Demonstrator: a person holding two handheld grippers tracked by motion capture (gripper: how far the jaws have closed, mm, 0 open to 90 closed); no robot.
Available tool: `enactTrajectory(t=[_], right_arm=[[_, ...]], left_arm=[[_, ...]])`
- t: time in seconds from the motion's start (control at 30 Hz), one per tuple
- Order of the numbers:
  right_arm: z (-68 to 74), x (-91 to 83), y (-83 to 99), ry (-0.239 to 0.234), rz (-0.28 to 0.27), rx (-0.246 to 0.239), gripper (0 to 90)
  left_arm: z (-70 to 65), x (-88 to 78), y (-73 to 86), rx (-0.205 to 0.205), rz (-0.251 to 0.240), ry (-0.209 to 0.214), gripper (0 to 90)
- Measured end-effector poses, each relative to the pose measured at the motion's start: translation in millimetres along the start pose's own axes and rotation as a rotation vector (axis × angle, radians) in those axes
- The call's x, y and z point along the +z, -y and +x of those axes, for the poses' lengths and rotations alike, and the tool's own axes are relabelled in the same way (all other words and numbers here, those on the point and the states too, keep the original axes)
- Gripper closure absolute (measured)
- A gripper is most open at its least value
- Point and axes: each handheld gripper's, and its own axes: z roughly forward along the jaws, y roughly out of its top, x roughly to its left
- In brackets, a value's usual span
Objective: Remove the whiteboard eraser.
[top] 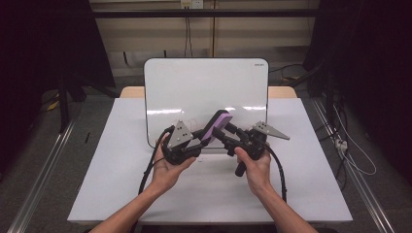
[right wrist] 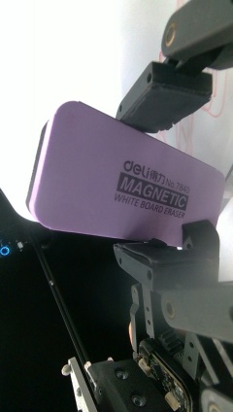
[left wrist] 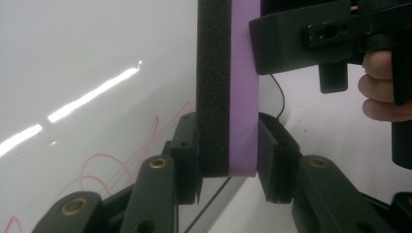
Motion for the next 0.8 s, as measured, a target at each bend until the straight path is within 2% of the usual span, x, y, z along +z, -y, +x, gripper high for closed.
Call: enactTrajectory(t=[0.1, 0.23, 0.43, 0.5, 0.53, 0.57, 0.63, 0.67, 0.73, 0.8], right_arm=[[0.5, 0.5, 0.5, 0.001, -0.002, 0.003, 38.3], [0.9, 1.3, 1.6, -0.005, 0.008, 0.034, 40.9], [3.4, 0.6, 1.2, -0.004, 0.007, 0.025, 41.9], [3.8, 0.1, 0.9, 0.004, 0.009, 0.010, 42.1], [3.8, 0.1, 0.9, 0.004, 0.009, 0.010, 42.1], [3.4, -0.9, -0.1, 0.008, 0.002, 0.008, 42.1], [2.6, -1.5, -1.2, 0.010, 0.002, 0.009, 42.2], [0.7, -2.9, -2.9, 0.026, 0.000, 0.002, 42.2], [-2.3, -4.4, -4.2, 0.038, 0.008, -0.006, 42.1], [-3.6, -5.3, -4.7, 0.049, 0.013, -0.016, 42.2]], left_arm=[[0.0, 0.4, 0.4, 0.002, -0.003, 0.000, 64.7], [-0.5, 1.7, 1.5, 0.004, -0.002, -0.009, 64.7], [-0.4, 2.2, 2.6, 0.001, -0.008, -0.007, 63.3], [0.3, 3.3, 2.6, -0.003, -0.004, -0.002, 55.7], [0.3, 3.6, 3.0, -0.007, -0.002, -0.009, 55.7], [0.2, 4.1, 3.4, -0.015, -0.002, -0.016, 44.4], [1.3, 4.6, 4.3, -0.013, 0.012, -0.008, 43.9], [1.6, 4.6, 6.4, -0.014, 0.009, -0.005, 42.9], [1.3, 5.7, 7.9, -0.023, 0.010, -0.001, 34.1], [2.1, 5.3, 11.0, -0.022, 0.019, -0.014, 31.3]])
